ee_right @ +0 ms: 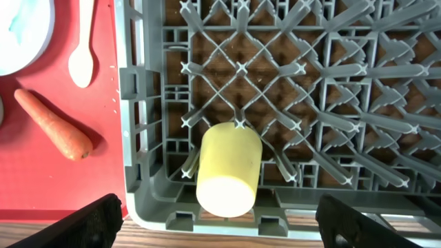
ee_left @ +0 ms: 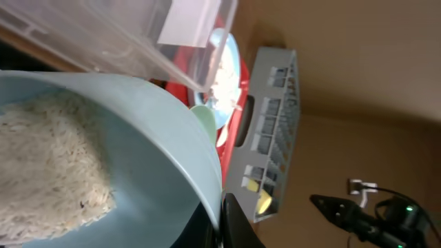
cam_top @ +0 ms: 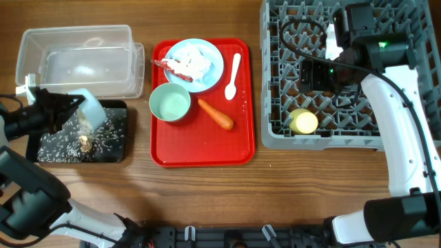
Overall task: Sort waste into correct bins and load items into the dishwasher rack
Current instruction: 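Tip the blue bowl over the black tray to pour out rice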
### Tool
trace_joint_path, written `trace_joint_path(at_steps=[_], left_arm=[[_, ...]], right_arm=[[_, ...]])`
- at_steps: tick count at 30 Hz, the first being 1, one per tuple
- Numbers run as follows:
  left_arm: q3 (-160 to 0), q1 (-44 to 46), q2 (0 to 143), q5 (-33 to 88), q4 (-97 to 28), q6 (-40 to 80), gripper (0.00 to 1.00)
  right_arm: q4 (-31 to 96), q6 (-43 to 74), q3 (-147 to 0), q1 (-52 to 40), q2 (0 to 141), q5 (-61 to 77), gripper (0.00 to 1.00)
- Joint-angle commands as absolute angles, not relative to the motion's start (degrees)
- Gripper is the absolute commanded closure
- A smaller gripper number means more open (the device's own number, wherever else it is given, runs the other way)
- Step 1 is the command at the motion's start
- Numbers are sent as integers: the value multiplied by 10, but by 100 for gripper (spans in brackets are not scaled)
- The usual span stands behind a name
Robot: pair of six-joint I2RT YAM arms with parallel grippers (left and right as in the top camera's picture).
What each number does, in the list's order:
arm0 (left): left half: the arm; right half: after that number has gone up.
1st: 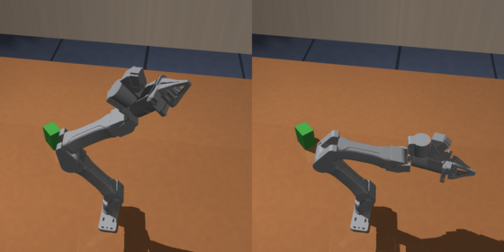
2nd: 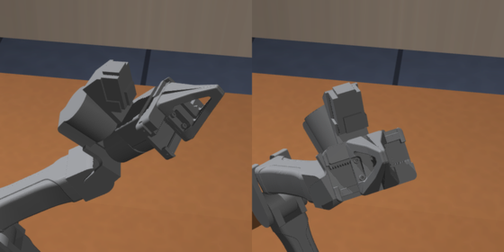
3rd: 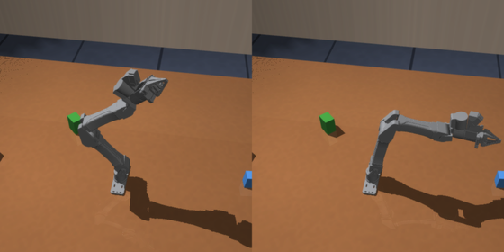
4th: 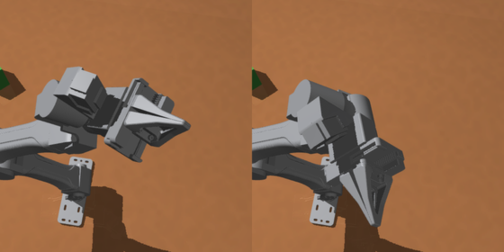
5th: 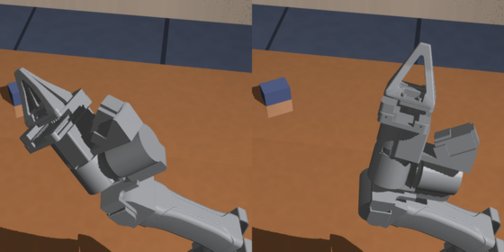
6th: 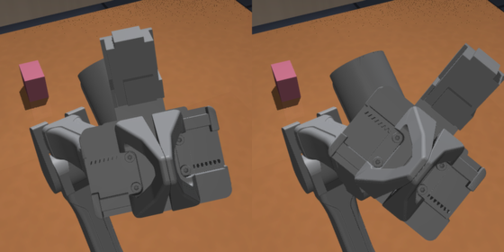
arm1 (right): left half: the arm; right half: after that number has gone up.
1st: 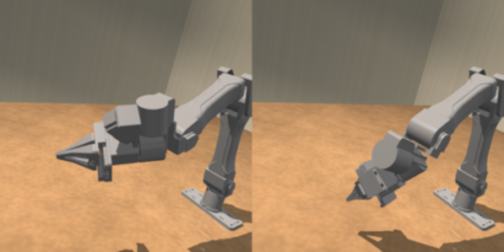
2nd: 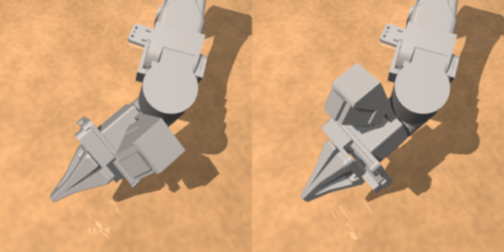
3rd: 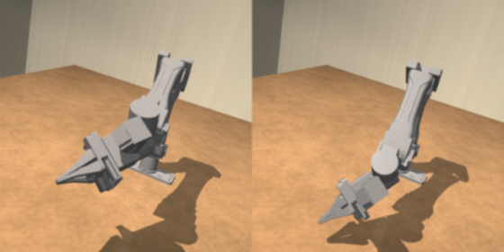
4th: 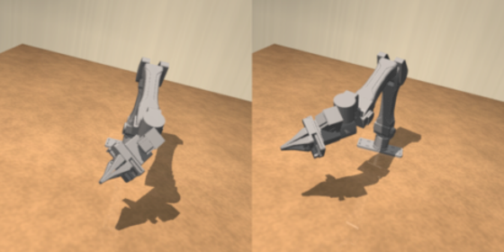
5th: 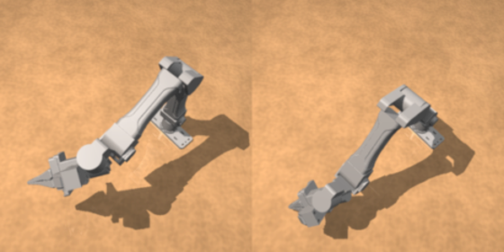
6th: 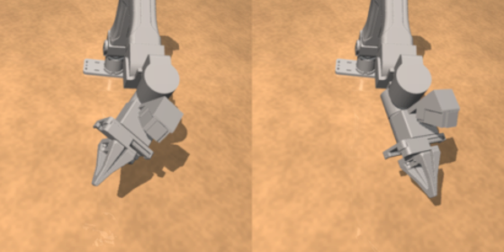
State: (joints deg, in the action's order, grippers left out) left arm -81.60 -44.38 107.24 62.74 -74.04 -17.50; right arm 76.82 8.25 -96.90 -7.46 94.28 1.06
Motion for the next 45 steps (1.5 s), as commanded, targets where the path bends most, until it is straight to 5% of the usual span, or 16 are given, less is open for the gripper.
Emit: trace_joint_path(at_steps=[1,21,27,39,45], left_arm=[[-818,-449,1074,712,-751,-193,96],[-818,-558,1074,730,-910,-284,96],[-818,-559,1076,696,-812,-213,96],[-818,-559,1077,733,-852,-211,96],[-818,-541,1064,757,-966,-332,96]], right_arm=[[771,75,-970,-77,943,14,7],[783,75,-970,-77,943,13,7],[783,75,-970,-77,943,13,7],[785,75,-970,-77,943,13,7],[781,75,-970,-77,943,13,7]])
